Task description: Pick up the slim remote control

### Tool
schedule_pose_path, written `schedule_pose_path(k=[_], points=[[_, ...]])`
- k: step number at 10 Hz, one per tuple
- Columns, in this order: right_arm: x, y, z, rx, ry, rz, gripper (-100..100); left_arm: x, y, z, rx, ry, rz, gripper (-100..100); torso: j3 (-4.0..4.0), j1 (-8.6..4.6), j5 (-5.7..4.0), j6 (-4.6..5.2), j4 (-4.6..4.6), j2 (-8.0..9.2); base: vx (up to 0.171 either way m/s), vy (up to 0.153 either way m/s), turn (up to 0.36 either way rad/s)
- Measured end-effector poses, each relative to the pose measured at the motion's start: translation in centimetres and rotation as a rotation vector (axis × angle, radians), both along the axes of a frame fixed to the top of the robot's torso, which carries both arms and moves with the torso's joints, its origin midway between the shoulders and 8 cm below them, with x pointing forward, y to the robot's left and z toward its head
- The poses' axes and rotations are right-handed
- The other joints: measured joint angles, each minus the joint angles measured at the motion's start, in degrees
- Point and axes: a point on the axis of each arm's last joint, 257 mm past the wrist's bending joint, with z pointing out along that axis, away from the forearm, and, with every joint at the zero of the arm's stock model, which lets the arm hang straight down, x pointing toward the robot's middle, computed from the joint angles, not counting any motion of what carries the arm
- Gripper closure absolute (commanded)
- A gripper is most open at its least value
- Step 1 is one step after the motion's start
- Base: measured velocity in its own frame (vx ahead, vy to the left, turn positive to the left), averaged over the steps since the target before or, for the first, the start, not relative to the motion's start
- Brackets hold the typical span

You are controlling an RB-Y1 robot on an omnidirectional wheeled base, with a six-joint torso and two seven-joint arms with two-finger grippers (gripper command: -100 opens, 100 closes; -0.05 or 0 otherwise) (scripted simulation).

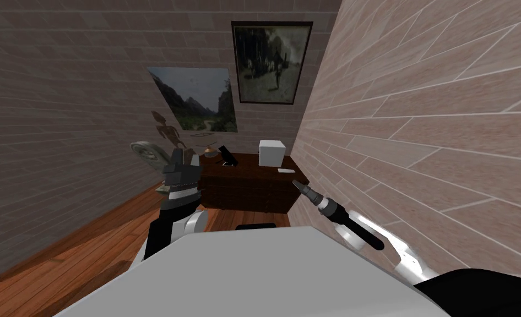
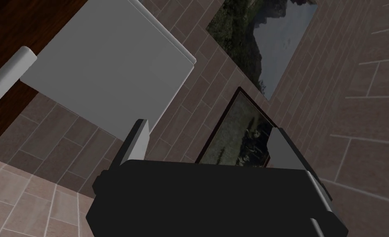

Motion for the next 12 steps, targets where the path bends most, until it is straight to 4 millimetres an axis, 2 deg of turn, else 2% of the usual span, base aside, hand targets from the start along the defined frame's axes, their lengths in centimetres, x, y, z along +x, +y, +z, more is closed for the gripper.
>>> schedule_pose_path(k=[3,5,8,10,12], points=[[-0.6,-1.6,-3.1,-0.108,0.074,0.023,-100,0.0,0.0,0.0,0.000,0.000,0.000,0,0.00,0.04,0.01,-0.03,0.00,0.01,-0.024,0.036,0.151],[-0.9,-2.3,-4.1,-0.162,0.099,0.043,-100,0.0,0.0,0.0,0.000,0.000,0.000,0,-0.01,-0.06,-0.01,0.02,0.00,-0.02,-0.012,0.018,0.143],[-2.2,-4.9,-6.9,-0.270,0.168,0.063,-100,0.0,0.0,0.0,0.000,0.000,0.000,0,-0.02,-0.03,-0.01,-0.02,-0.01,-0.02,-0.014,0.021,0.157],[-2.2,-5.7,-7.5,-0.324,0.190,0.082,-100,0.0,0.0,0.0,0.000,0.000,0.000,0,-0.02,-0.08,-0.02,0.04,-0.01,-0.04,-0.004,0.014,0.109],[-2.7,-7.5,-8.9,-0.400,0.231,0.097,-100,0.0,0.0,0.0,0.000,0.000,0.000,0,-0.05,-0.07,-0.02,0.02,-0.02,-0.08,-0.003,0.012,0.225]])
